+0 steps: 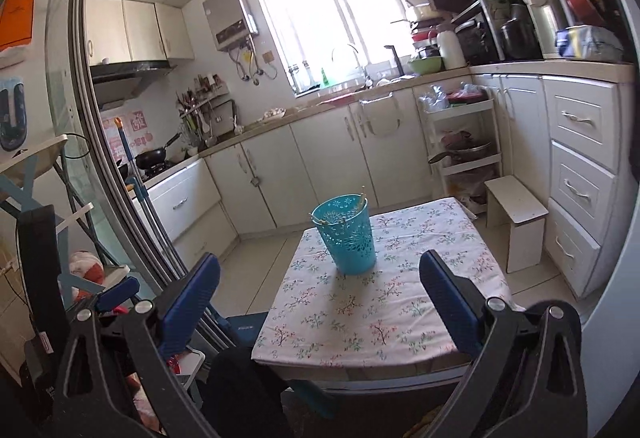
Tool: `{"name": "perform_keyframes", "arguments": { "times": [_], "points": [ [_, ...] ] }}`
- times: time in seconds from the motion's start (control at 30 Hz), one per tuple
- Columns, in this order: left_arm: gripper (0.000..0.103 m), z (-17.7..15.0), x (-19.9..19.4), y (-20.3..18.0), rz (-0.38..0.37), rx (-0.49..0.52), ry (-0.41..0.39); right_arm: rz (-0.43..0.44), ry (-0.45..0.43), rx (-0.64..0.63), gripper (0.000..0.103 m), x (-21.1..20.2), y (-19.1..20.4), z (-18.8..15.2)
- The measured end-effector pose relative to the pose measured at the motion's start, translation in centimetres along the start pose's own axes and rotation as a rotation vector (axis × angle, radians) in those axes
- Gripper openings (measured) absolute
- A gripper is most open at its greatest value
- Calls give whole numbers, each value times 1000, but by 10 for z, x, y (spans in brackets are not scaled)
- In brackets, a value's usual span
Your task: Organize utensils
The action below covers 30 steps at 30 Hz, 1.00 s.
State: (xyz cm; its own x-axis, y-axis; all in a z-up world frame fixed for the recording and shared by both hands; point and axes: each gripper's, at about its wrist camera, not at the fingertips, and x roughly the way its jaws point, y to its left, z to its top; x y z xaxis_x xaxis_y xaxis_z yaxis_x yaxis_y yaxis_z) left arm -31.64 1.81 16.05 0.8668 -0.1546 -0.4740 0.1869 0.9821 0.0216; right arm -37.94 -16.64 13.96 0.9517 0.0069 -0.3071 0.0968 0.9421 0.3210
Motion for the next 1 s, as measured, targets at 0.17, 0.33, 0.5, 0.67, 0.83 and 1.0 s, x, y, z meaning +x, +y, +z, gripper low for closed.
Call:
{"name": "perform_keyframes", "arguments": {
  "times": [0.17,0.33,0.5,0.67,0.83,1.0],
  "points": [
    [95,-10,-12,-5,-28,28,18,16,30,-30,96,-10,8,-19],
    [95,-15,-15,-8,0,50,41,20,22,-32,96,-18,9,-22],
    [95,-15,-24,-5,30,51,6,27,11,-40,96,-22,13,-22],
    [95,-14,-27,0,28,48,-14,28,12,-48,96,-23,16,-23],
    [95,-14,-27,3,32,43,-58,16,10,-51,96,-20,16,-22],
    [95,-12,-5,4,18,45,-6,-8,38,-43,96,-1,10,-21]
  ]
}}
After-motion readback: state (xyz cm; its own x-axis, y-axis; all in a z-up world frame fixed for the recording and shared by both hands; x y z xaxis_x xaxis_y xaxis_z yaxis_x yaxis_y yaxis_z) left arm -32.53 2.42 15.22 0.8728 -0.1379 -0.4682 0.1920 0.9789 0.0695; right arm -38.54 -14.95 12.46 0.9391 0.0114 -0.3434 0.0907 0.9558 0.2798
